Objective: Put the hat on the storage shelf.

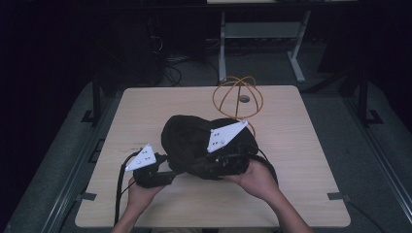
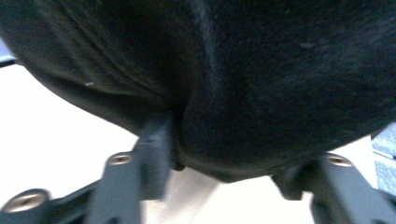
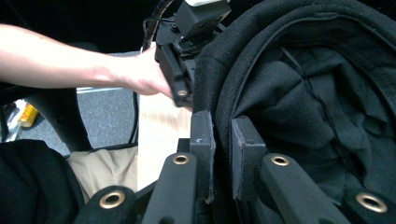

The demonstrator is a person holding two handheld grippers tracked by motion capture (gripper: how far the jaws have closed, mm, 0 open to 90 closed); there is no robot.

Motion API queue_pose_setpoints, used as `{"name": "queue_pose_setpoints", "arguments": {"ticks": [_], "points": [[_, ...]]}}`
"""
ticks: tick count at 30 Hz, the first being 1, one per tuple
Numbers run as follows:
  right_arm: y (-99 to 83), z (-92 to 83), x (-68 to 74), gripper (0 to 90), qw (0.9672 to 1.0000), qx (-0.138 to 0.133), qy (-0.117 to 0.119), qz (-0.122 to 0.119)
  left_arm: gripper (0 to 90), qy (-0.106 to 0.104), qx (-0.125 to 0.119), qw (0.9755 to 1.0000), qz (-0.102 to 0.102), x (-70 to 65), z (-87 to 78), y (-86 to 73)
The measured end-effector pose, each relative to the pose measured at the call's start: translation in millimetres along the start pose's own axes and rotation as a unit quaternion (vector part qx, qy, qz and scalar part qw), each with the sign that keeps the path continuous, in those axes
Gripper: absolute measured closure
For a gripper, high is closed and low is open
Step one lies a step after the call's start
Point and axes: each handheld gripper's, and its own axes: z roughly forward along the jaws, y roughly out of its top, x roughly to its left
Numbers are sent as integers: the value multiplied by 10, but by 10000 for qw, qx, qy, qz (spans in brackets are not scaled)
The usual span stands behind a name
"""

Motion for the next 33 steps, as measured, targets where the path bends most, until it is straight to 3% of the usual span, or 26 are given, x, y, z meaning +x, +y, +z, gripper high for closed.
{"name": "queue_pose_setpoints", "arguments": {"ticks": [4, 6, 16, 22, 33], "points": [[-3, -2, -13, 810, 9999, -71, 71, -3, 770, -35, -147, 9997, 189, -17, -6, 59], [-7, -17, -19, 809, 9999, -134, 73, 36, 811, -43, -219, 9996, 150, -23, -12, 89], [-43, -164, -109, 797, 9982, -547, 54, 242, 836, 102, -370, 9987, 342, -47, -116, 362], [-97, -264, -157, 759, 9948, -888, 34, 497, 839, 223, -411, 9974, 548, -97, -201, 587], [-168, -360, -225, 708, 9925, -1123, -71, 480, 842, 286, -236, 9964, 767, -86, -246, 872]]}}
